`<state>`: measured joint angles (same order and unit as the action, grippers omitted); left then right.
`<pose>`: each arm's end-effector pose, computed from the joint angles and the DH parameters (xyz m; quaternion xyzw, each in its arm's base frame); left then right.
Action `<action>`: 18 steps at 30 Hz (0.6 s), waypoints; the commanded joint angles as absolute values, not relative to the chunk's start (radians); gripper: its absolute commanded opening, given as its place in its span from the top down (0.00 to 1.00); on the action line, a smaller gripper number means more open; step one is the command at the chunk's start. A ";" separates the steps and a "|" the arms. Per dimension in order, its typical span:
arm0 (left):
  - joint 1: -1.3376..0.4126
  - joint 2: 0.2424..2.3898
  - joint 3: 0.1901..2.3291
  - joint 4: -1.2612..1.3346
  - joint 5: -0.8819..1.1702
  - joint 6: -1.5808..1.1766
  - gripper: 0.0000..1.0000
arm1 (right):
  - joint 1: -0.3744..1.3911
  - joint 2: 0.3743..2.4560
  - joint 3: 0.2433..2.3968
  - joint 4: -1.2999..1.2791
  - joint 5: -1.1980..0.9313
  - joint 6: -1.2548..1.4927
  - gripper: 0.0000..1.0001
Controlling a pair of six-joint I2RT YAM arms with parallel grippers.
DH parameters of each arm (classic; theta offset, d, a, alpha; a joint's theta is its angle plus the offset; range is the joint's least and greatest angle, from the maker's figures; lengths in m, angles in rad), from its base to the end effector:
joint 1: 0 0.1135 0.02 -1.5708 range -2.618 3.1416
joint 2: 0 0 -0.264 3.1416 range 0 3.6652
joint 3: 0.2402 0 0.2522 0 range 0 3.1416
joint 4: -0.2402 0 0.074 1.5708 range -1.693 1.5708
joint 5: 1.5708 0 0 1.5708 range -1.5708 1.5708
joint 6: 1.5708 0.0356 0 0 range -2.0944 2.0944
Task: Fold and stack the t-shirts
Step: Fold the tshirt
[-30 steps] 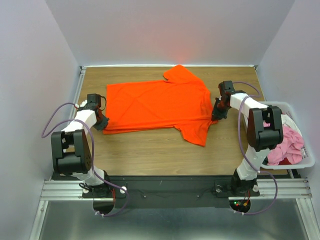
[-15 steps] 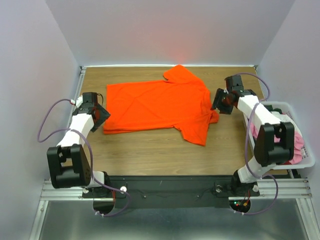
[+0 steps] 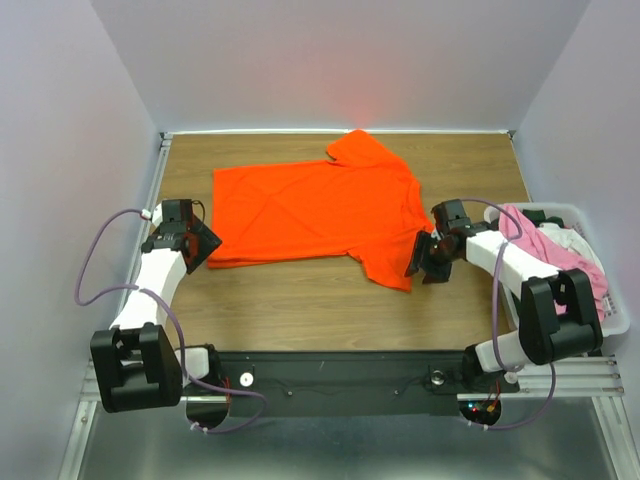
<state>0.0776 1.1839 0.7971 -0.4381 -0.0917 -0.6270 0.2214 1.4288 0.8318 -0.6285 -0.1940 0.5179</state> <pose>0.2432 0.0222 0.2408 -0.3367 0.8674 -0.0577 0.3619 0.2481 0.0629 0.1843 0.1284 0.9722 0.1507 0.1250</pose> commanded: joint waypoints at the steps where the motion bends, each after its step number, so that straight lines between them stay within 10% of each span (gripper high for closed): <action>1: 0.066 1.187 0.776 -0.417 -0.068 -0.627 0.33 | 0.261 1.405 0.813 -0.597 -0.219 0.574 0.41; 18: 0.058 1.216 0.758 -0.388 -0.078 -0.621 0.36 | 0.319 1.496 0.779 -0.552 -0.236 0.623 0.43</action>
